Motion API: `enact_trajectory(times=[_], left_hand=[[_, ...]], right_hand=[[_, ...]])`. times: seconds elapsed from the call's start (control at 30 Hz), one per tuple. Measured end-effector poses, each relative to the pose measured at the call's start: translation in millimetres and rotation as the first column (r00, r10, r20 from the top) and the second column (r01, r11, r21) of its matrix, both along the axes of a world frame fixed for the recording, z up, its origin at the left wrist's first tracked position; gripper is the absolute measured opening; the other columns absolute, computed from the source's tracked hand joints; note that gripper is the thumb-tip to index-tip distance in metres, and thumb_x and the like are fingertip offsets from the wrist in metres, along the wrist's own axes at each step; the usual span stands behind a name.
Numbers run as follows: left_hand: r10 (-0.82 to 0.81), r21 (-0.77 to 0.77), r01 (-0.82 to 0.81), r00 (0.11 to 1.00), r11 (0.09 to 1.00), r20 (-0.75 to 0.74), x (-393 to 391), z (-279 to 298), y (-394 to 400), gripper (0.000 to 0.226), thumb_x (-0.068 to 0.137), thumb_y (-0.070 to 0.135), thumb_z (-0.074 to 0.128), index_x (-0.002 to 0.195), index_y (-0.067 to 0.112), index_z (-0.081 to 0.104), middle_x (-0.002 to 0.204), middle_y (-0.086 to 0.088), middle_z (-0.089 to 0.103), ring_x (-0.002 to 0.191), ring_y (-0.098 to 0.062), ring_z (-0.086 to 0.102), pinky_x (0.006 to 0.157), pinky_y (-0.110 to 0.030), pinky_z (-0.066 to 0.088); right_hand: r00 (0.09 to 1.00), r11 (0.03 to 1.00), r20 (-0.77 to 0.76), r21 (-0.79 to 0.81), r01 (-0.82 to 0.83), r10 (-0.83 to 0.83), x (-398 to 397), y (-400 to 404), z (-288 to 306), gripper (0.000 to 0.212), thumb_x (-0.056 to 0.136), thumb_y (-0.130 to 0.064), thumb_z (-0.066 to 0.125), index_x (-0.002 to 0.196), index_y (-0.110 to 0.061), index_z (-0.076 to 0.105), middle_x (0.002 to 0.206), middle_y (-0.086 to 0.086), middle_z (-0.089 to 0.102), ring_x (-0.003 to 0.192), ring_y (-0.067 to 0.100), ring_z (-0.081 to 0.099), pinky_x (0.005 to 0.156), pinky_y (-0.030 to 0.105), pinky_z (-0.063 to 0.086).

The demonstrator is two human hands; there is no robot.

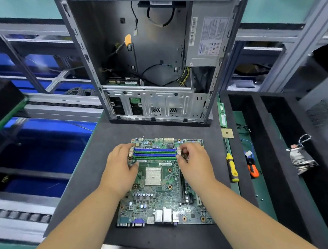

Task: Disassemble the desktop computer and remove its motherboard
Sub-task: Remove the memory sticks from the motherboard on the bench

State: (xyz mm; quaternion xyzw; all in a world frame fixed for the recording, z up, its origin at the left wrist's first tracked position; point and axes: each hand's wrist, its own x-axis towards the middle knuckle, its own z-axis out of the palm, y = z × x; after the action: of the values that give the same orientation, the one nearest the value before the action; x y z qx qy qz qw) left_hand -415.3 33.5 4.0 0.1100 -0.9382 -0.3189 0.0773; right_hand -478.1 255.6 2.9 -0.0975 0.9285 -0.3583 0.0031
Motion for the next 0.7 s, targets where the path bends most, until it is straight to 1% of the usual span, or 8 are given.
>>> enact_trajectory(times=[0.1, 0.2, 0.23, 0.3, 0.4, 0.47, 0.57, 0.7], left_hand=[[0.008, 0.061, -0.010, 1.000, 0.998, 0.024, -3.7, -8.2, -12.7, 0.055, 0.090, 0.025, 0.063, 0.141, 0.022, 0.042, 0.138, 0.006, 0.043, 0.133, -0.017, 0.033, 0.110, -0.034, 0.032], [-0.058, 0.052, 0.053, 0.994, 0.997, 0.098, -1.1, -21.0, -22.3, 0.062, 0.092, 0.036, 0.058, 0.147, 0.018, 0.036, 0.148, 0.004, 0.036, 0.139, -0.017, 0.025, 0.117, -0.037, 0.023], [-0.080, 0.030, 0.078, 0.993, 0.997, 0.087, 1.3, -24.7, -23.6, 0.063, 0.092, 0.037, 0.058, 0.148, 0.019, 0.035, 0.149, 0.006, 0.034, 0.139, -0.015, 0.023, 0.118, -0.035, 0.021], [-0.107, 0.002, 0.107, 0.993, 0.994, 0.041, 4.8, -28.5, -24.2, 0.062, 0.091, 0.039, 0.058, 0.148, 0.026, 0.036, 0.147, 0.011, 0.036, 0.138, -0.013, 0.024, 0.116, -0.031, 0.021], [-0.070, 0.037, 0.070, 0.997, 0.997, -0.015, 6.2, -29.2, -22.2, 0.056, 0.090, 0.035, 0.061, 0.143, 0.031, 0.042, 0.140, 0.016, 0.041, 0.135, -0.010, 0.027, 0.112, -0.026, 0.021], [-0.028, 0.093, 0.032, 0.999, 0.995, -0.044, 6.0, -29.0, -21.2, 0.050, 0.089, 0.031, 0.064, 0.137, 0.029, 0.050, 0.134, 0.015, 0.048, 0.131, -0.011, 0.033, 0.111, -0.027, 0.026], [0.002, 0.165, 0.007, 0.998, 0.986, -0.056, 4.4, -28.6, -22.1, 0.044, 0.086, 0.026, 0.068, 0.128, 0.028, 0.057, 0.125, 0.013, 0.055, 0.125, -0.013, 0.043, 0.107, -0.034, 0.036], [0.041, 0.204, -0.030, 0.998, 0.979, -0.049, -1.9, -29.1, -22.5, 0.044, 0.080, 0.022, 0.073, 0.122, 0.027, 0.060, 0.119, 0.011, 0.058, 0.119, -0.013, 0.047, 0.103, -0.033, 0.039]], right_hand=[[0.999, 0.986, -0.016, 0.165, 0.039, -0.037, 1.5, -2.5, -3.4, 0.041, 0.094, -0.035, 0.056, 0.133, -0.022, 0.054, 0.126, -0.002, 0.047, 0.118, 0.021, 0.041, 0.103, 0.039, 0.037], [0.998, 0.955, -0.065, 0.296, 0.025, -0.005, 6.4, -2.8, -9.7, 0.046, 0.095, -0.037, 0.055, 0.138, -0.021, 0.052, 0.130, -0.002, 0.044, 0.120, 0.022, 0.036, 0.104, 0.037, 0.033], [0.998, 0.954, -0.067, 0.297, 0.026, -0.007, 7.6, -2.2, -11.3, 0.047, 0.094, -0.037, 0.056, 0.138, -0.021, 0.052, 0.131, -0.002, 0.044, 0.121, 0.021, 0.035, 0.105, 0.036, 0.033], [0.998, 0.971, -0.058, 0.234, 0.049, -0.037, 8.2, -1.0, -12.5, 0.047, 0.092, -0.035, 0.061, 0.137, -0.021, 0.055, 0.129, -0.004, 0.046, 0.120, 0.018, 0.035, 0.107, 0.037, 0.033], [0.996, 0.979, -0.069, 0.196, 0.061, -0.049, 7.9, -1.0, -12.4, 0.046, 0.090, -0.032, 0.065, 0.134, -0.020, 0.058, 0.126, -0.006, 0.049, 0.117, 0.016, 0.036, 0.106, 0.037, 0.035], [0.996, 0.980, -0.078, 0.189, 0.061, -0.047, 8.1, -1.0, -12.7, 0.045, 0.089, -0.031, 0.066, 0.133, -0.021, 0.060, 0.125, -0.007, 0.050, 0.115, 0.015, 0.037, 0.105, 0.038, 0.036], [0.995, 0.984, -0.083, 0.169, 0.063, -0.049, 7.7, -0.3, -14.2, 0.046, 0.088, -0.031, 0.067, 0.132, -0.021, 0.060, 0.121, -0.010, 0.049, 0.113, 0.013, 0.037, 0.104, 0.038, 0.038], [0.994, 0.985, -0.095, 0.157, 0.070, -0.055, 6.5, -0.6, -16.2, 0.045, 0.087, -0.032, 0.069, 0.130, -0.022, 0.060, 0.117, -0.010, 0.047, 0.112, 0.012, 0.040, 0.102, 0.033, 0.038]])
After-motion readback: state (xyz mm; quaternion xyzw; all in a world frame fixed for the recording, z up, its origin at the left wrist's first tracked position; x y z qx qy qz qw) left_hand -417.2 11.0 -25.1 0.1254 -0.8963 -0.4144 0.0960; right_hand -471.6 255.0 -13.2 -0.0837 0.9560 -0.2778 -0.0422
